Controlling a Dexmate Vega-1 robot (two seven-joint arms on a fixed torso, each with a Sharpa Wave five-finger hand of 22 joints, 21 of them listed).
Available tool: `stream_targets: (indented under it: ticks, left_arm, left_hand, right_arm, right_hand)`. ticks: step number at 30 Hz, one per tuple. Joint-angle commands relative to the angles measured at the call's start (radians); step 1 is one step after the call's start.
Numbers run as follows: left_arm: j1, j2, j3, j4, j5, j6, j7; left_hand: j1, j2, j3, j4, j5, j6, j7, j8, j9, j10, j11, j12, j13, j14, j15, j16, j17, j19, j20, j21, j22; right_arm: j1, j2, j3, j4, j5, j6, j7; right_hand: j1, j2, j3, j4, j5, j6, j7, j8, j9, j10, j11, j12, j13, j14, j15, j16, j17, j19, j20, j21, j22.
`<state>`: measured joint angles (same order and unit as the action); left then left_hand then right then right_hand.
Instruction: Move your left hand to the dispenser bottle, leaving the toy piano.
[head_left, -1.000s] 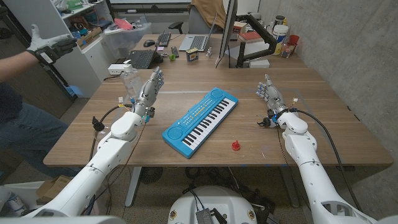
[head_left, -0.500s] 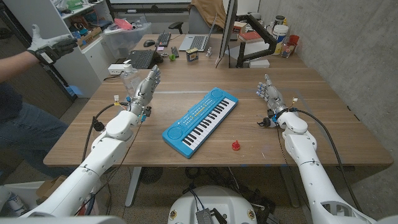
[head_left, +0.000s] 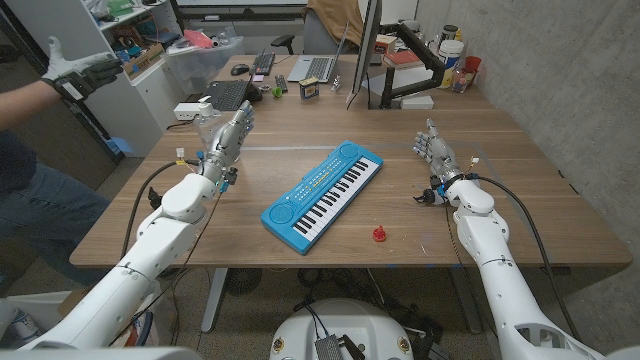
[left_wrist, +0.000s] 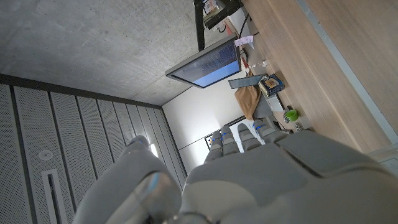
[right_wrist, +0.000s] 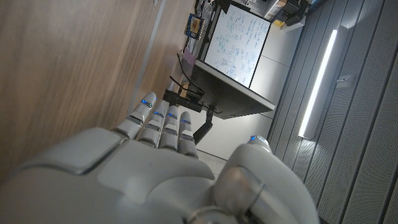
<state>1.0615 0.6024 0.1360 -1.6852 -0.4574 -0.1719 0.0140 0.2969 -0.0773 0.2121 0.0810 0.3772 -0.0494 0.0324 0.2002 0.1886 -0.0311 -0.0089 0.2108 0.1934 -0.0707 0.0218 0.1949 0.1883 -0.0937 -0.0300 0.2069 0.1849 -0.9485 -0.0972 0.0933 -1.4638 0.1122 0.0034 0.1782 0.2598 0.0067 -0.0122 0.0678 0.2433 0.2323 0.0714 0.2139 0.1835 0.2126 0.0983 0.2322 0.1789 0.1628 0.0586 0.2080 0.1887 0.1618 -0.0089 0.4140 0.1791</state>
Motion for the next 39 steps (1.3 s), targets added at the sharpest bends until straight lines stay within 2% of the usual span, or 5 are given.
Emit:
stream_targets:
  ticks: [1,17,31,39]
  left_arm:
    - [0.027,0.031,-0.036,-0.040,-0.005,-0.018,-0.025]
    - [0.092,0.066,-0.098,-0.093,-0.007,-0.018,-0.038]
    - [0.188,0.089,-0.177,-0.167,0.021,-0.024,-0.031]
    - [0.235,0.080,-0.219,-0.204,0.046,-0.034,-0.019]
  left_hand:
    - [0.013,-0.001,-0.001,-0.008,0.000,0.004,0.001,0.006,0.002,0.003,0.005,0.003,0.002,0.000,0.003,0.002,0.003,-0.002,0.001,0.001,0.005]
    - [0.021,0.003,0.000,-0.011,-0.003,0.013,0.001,0.009,0.003,0.012,0.004,0.006,0.002,0.008,0.001,0.005,0.004,0.005,0.004,0.005,0.006]
    - [0.027,0.006,-0.001,-0.013,-0.007,0.020,0.000,0.011,0.003,0.013,0.003,0.006,0.003,0.011,0.003,0.005,0.004,0.005,0.006,0.006,0.007]
    - [0.030,0.008,-0.001,-0.014,-0.008,0.020,-0.001,0.010,0.003,0.015,0.004,0.007,0.003,0.014,0.003,0.006,0.005,0.006,0.007,0.007,0.007]
  right_arm:
    - [-0.003,0.010,-0.004,-0.009,-0.006,0.012,-0.015]
    - [-0.003,0.017,-0.015,-0.011,-0.013,0.011,-0.023]
    - [0.012,0.018,-0.025,0.001,-0.019,0.015,-0.020]
    - [0.024,0.017,-0.026,0.012,-0.016,0.020,-0.013]
  right_hand:
    - [-0.007,0.004,-0.008,0.000,0.003,0.007,-0.001,-0.007,0.003,0.009,0.001,-0.004,0.005,0.012,0.002,-0.002,0.001,0.001,0.005,-0.002,0.003]
    - [-0.007,0.005,-0.010,0.000,0.003,0.008,-0.001,-0.009,0.004,0.011,0.001,-0.005,0.005,0.013,0.002,-0.003,0.001,0.002,0.006,-0.007,0.004]
    - [-0.007,0.006,-0.011,0.000,0.003,0.010,-0.003,-0.009,0.004,0.013,0.000,-0.006,0.005,0.014,0.003,-0.004,0.001,0.003,0.006,-0.011,0.004]
    - [-0.007,0.006,-0.012,-0.001,0.002,0.011,-0.004,-0.010,0.004,0.013,0.000,-0.007,0.005,0.014,0.004,-0.005,0.001,0.004,0.006,-0.013,0.004]
